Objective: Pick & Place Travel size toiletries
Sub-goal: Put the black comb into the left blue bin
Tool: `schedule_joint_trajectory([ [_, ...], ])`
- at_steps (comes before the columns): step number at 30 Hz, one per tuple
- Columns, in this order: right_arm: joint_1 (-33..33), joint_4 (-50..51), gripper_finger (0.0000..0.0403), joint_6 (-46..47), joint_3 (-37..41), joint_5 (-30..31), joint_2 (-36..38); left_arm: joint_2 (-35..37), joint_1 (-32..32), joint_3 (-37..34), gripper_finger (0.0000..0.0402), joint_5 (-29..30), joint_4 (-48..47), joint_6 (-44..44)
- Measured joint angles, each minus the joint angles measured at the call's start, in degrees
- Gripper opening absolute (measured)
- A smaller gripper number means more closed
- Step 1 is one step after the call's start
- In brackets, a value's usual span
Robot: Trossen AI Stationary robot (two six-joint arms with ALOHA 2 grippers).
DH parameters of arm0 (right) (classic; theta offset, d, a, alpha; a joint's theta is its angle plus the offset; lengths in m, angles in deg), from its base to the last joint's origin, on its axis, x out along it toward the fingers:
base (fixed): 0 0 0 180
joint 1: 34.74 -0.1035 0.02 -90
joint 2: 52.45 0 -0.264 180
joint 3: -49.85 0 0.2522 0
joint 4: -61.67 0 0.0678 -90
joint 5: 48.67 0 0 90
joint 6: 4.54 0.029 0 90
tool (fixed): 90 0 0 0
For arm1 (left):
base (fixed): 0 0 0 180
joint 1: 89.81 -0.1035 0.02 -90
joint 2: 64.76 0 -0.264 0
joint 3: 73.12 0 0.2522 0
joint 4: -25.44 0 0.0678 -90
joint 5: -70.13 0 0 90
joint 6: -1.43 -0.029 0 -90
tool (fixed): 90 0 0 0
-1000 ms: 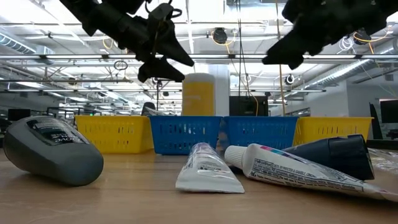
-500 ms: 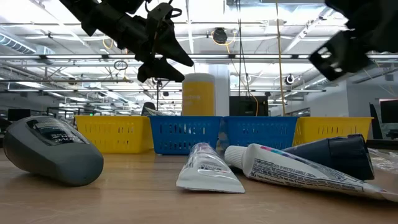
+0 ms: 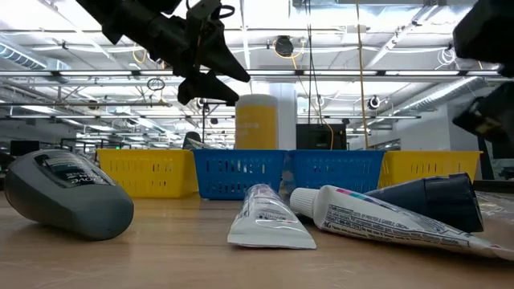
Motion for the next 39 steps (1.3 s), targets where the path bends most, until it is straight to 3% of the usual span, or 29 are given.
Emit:
schedule_joint_trajectory([
  [10,-0.2,-0.1,0.0153,6.4,0.0,-1.5,-5.5,0.0,0.1,0.0,0.0241,1.2,0.2,-0.3],
  [39,-4.0,-3.2,0.0153,13.3,0.0,-2.9,-5.7,0.0,0.3,0.0,0.0241,1.3,0.2,-0.6],
])
